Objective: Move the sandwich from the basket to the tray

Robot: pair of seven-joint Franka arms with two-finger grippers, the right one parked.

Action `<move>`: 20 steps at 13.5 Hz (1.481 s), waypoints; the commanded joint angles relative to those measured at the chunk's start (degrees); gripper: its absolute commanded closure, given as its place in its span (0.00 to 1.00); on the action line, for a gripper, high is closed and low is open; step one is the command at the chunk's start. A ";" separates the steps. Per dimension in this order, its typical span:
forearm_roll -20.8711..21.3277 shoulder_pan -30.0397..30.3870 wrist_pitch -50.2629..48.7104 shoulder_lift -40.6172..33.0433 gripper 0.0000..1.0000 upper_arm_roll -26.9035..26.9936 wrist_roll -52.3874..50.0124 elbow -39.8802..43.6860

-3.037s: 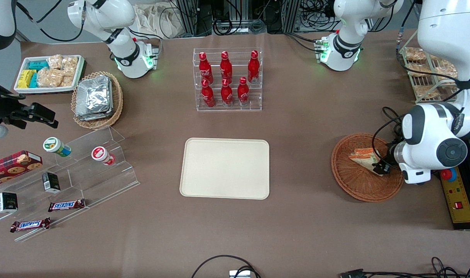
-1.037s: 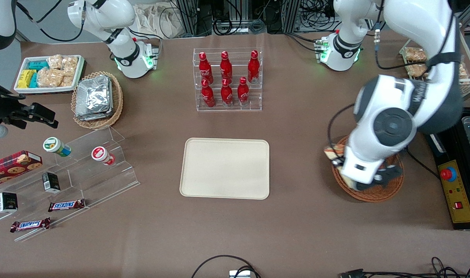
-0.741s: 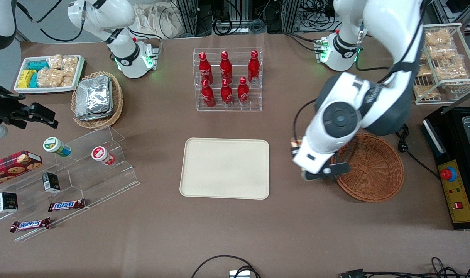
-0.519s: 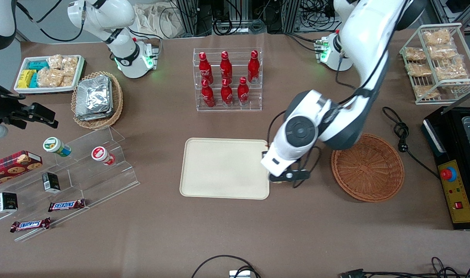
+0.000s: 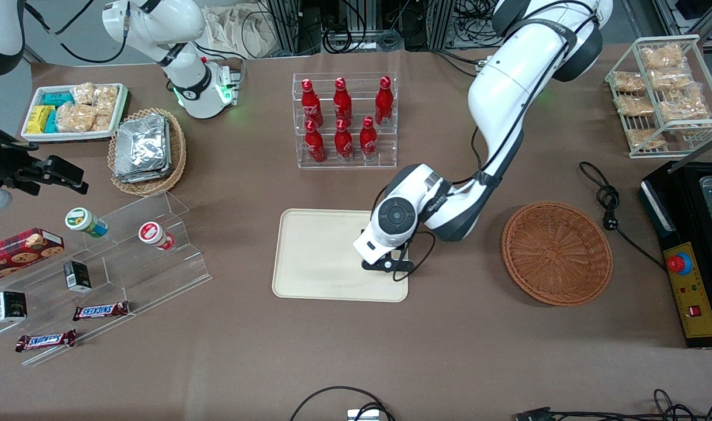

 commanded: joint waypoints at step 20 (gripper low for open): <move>-0.23 11.22 -0.28 -32.82 0.00 0.30 4.46 -29.75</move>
